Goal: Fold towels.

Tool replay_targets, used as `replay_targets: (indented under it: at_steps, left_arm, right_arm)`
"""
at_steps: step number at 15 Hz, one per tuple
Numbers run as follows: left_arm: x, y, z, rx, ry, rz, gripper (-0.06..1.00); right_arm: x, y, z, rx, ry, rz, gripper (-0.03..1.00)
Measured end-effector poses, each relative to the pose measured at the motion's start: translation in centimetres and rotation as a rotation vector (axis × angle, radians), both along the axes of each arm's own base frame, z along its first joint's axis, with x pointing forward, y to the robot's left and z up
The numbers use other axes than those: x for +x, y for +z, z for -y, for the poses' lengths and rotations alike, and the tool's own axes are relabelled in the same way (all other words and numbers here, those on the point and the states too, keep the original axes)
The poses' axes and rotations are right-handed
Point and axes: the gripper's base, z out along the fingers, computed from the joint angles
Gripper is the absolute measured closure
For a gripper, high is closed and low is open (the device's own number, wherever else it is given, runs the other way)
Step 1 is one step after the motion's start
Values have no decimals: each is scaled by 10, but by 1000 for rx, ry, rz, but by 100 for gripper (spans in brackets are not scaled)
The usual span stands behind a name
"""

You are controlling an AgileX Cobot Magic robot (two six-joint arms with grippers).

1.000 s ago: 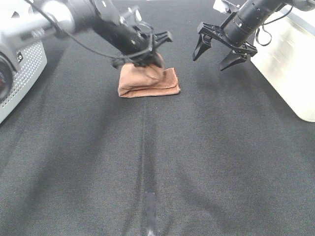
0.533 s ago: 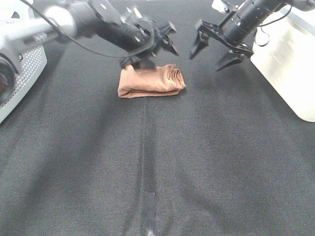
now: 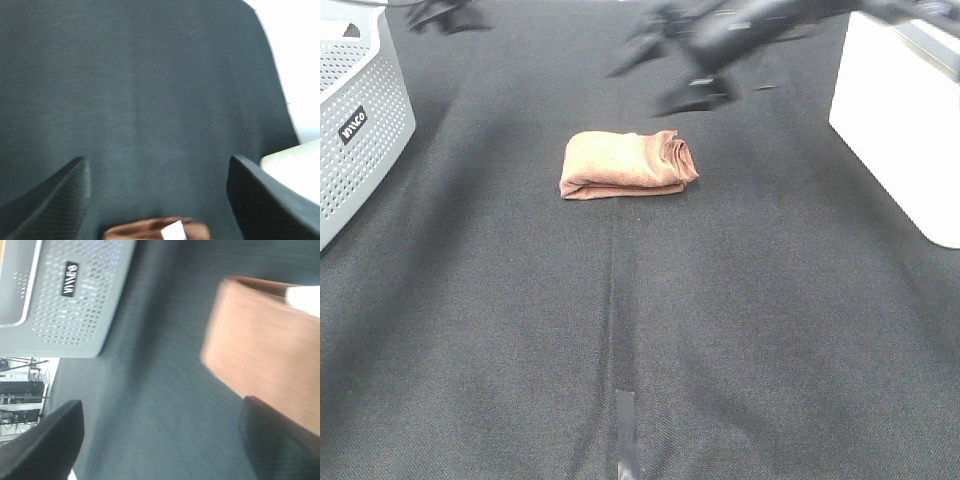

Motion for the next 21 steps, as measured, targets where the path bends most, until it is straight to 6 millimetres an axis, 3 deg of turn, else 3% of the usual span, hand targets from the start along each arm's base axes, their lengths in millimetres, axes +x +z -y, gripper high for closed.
replay_targets:
  at_steps: [2, 3, 5, 7, 9, 14, 16, 17, 20, 21]
  left_arm:
    - [-2, -2, 0, 3, -19, -27, 23]
    - [-3, -3, 0, 5, -32, -44, 23]
    - [-6, -5, 3, 7, -57, -73, 23]
    - [-8, -6, 4, 10, -75, -95, 23]
    - [-10, -7, 4, 13, -90, -114, 23]
    - [-17, -12, 7, 23, -152, -187, 23]
    - [-25, -7, 5, 91, -202, -226, 23]
    - [-31, 1, 3, 160, -221, -234, 23]
    - [-58, 53, -11, 399, -217, -213, 23]
    - [-71, 81, -13, 492, -187, -171, 23]
  right_arm:
    - [3, -22, -17, 0, -23, 9, 18]
    - [8, -36, -15, -6, -57, 6, 18]
    - [19, -63, 0, -22, -115, -16, 18]
    - [28, -83, 28, -35, -169, -47, 18]
    - [34, -84, 47, -30, -204, -56, 18]
    - [32, -87, 71, -54, -176, -103, 18]
    - [28, -80, 76, -115, -132, -99, 18]
    - [27, -67, 79, -162, -112, -69, 18]
    - [16, -9, 85, -256, -60, 18, 18]
    - [10, 22, 89, -283, -75, 71, 18]
